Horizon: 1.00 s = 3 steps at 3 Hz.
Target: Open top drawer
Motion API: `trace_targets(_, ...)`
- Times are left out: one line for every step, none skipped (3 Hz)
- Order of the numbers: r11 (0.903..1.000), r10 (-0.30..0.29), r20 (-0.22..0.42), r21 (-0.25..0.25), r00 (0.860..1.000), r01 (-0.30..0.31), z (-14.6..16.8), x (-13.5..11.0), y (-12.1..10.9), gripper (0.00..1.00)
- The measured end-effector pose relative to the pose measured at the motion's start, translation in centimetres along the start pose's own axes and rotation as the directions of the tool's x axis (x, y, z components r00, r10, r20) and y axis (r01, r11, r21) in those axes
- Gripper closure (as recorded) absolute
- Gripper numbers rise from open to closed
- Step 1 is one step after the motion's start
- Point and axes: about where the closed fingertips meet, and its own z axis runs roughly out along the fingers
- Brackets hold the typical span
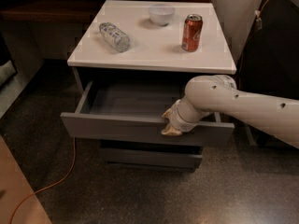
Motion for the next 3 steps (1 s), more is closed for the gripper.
trace_targets(0.9997, 0.021, -0.006, 0.011, 1.0, -0.021, -0.7, -0.2, 0.6, 0.63)
trace_targets(0.9999, 0.012, 0.01, -0.001, 1.0, -0.012, -2.0, -0.7, 0.5, 0.39)
trace_targets(1.0, 0.009, 0.012, -0.004, 1.0, -0.009, -2.2, -0.8, 0.3, 0.09)
